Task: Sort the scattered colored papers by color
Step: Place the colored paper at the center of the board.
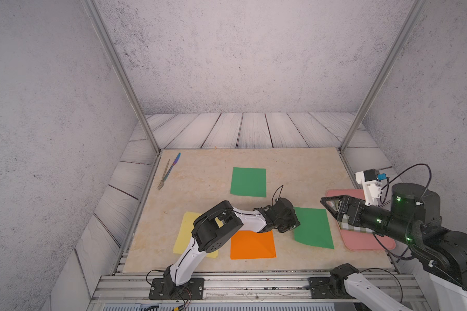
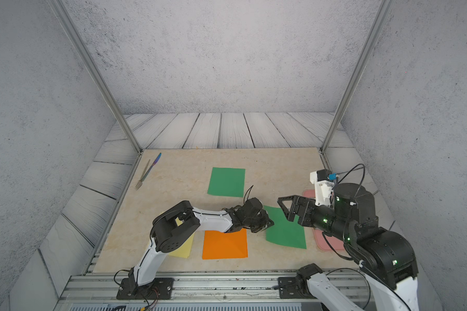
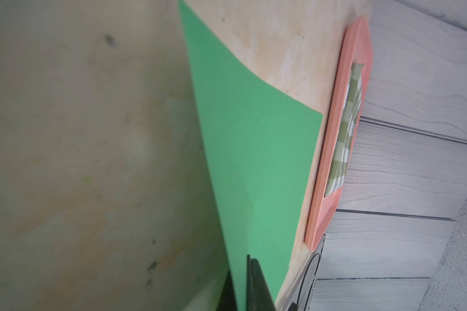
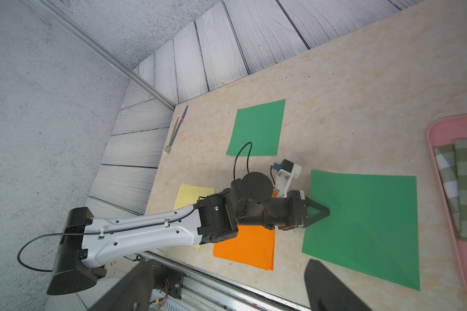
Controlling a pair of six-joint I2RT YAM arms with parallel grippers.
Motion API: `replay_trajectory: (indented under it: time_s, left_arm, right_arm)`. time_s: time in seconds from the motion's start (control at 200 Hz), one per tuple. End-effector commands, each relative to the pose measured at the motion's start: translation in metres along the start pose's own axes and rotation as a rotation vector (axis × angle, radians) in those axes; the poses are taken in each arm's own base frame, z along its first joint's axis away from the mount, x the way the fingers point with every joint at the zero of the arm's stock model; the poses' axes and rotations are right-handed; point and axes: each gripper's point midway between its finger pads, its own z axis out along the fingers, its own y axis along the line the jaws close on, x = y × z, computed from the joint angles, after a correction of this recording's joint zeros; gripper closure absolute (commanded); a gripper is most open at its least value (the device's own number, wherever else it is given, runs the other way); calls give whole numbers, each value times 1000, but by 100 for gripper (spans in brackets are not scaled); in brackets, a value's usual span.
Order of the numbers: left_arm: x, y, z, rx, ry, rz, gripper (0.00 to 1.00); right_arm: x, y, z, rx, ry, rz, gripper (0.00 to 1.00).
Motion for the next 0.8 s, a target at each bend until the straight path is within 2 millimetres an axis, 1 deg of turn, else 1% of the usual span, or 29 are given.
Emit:
replay_trajectory:
  time_s: [0.0, 0.305, 0.575, 0.796]
  left_arm:
    - [-1, -4, -15, -13, -66, -10, 100]
    - [12, 10, -23, -75, -82, -23, 100]
    - [28, 18, -23, -108, -101, -35, 99]
    - [29, 24, -28, -127, -138, -41, 98]
  right_arm:
    - [0, 1, 0, -11, -8, 12, 8]
    - [3, 0, 8, -23, 9, 23, 8]
    - [6, 1, 10, -35, 14, 36, 8]
    - [11, -1, 11, -39, 26, 40, 8]
